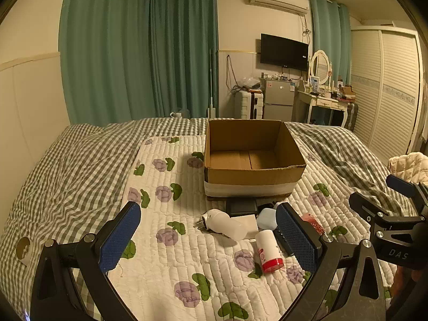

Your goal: Organize rigid objects

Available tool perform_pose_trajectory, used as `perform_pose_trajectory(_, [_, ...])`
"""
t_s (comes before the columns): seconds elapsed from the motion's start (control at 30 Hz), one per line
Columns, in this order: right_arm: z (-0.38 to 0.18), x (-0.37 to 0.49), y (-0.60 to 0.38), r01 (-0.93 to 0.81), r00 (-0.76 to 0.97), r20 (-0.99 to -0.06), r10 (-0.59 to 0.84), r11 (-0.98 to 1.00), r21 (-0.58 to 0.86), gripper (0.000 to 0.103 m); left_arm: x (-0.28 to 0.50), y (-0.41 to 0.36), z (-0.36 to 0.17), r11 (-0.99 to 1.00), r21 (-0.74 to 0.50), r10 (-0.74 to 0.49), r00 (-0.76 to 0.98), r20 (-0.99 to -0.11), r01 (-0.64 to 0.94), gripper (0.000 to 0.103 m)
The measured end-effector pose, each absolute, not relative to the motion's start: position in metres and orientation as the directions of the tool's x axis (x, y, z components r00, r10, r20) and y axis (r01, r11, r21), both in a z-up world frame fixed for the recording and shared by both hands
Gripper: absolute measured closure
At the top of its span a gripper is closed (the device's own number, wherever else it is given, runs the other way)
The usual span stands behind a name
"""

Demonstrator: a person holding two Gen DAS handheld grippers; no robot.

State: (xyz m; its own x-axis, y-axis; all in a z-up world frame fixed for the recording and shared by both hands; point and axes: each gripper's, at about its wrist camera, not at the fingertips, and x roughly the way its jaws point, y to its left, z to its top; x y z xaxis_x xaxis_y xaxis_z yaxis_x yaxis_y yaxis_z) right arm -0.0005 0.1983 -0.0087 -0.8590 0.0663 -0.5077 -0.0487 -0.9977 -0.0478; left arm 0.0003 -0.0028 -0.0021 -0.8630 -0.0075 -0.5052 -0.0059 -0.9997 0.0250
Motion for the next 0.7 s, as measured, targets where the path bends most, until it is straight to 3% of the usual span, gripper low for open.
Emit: perform_pose_trajectory(0.7, [-0.0092,0.0008,0.1982,-0.049,-0.857,-0.51,0.067,-0.998,-0.05,0.0,0.0012,-0.0032,-0.0008,-1.0,0.023,0.003,-0.863,-0.505,-0.017,0.0])
